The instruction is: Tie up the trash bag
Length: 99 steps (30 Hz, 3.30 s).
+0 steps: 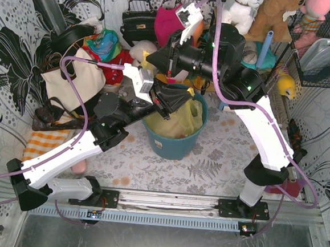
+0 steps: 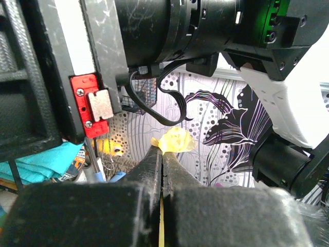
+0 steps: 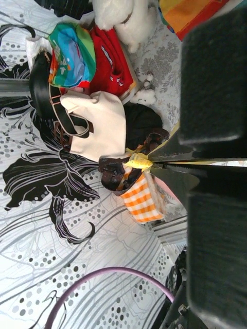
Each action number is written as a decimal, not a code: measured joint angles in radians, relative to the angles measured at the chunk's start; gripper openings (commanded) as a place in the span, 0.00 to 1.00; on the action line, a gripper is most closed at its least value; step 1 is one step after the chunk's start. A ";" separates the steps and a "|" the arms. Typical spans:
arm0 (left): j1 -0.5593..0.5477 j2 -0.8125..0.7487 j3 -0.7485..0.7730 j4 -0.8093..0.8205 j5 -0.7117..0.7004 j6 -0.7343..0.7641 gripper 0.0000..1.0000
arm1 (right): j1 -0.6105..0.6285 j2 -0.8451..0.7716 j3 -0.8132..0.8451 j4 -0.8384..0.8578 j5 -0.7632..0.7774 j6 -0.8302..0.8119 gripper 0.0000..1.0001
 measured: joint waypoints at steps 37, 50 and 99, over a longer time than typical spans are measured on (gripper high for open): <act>0.000 -0.092 -0.119 0.125 -0.274 0.068 0.00 | 0.001 -0.504 -0.784 0.311 0.386 0.128 0.00; 0.002 -0.106 -0.137 0.164 -0.350 0.068 0.00 | 0.001 -0.625 -1.029 0.446 0.384 0.273 0.00; 0.006 -0.083 -0.135 0.124 -0.461 0.067 0.00 | 0.118 -0.727 -1.305 0.618 0.092 0.350 0.00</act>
